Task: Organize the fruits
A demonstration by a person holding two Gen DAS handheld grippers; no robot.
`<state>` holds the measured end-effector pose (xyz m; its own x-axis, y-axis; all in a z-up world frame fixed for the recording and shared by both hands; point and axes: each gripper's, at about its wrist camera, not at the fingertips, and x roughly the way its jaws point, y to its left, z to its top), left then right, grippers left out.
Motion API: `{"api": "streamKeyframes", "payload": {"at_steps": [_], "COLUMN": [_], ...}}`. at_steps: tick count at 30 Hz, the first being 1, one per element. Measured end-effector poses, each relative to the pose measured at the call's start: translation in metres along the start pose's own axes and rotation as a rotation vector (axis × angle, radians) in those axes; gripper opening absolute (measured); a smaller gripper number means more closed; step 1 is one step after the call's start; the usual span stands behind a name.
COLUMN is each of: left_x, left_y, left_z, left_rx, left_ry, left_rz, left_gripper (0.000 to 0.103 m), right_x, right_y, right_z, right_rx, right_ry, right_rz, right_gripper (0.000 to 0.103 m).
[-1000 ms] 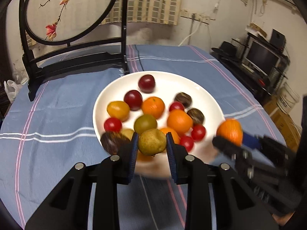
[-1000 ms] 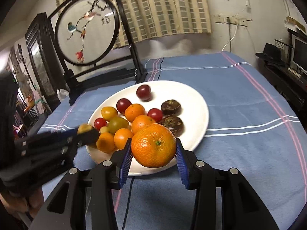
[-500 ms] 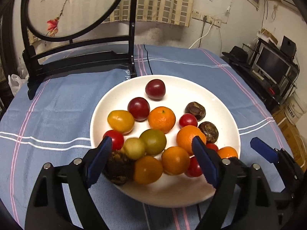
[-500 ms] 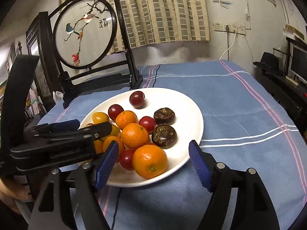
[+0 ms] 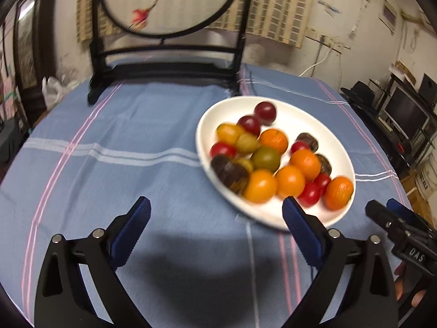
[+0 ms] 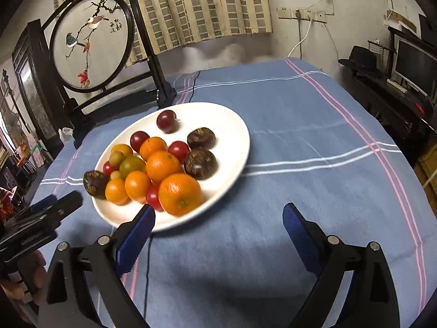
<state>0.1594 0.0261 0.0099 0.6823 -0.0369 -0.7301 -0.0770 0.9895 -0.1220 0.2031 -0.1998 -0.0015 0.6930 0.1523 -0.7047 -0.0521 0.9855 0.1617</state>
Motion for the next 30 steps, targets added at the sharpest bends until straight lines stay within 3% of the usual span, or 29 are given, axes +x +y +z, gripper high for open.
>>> {"api": "streamKeyframes", "payload": {"at_steps": [13, 30], "left_x": [-0.010, -0.013], "left_y": [0.021, 0.022], "left_z": [-0.031, -0.034], "left_rx": [-0.006, 0.008], "left_ry": [0.030, 0.019], "left_rz": [0.003, 0.004], "left_gripper": [0.096, 0.096], "right_x": [-0.006, -0.010], "right_y": [0.012, 0.006], "right_z": [-0.017, -0.025], "right_rx": [-0.095, -0.099], "right_ry": [-0.005, -0.001], "right_rz": [-0.046, -0.064], "right_gripper": [0.096, 0.096]}}
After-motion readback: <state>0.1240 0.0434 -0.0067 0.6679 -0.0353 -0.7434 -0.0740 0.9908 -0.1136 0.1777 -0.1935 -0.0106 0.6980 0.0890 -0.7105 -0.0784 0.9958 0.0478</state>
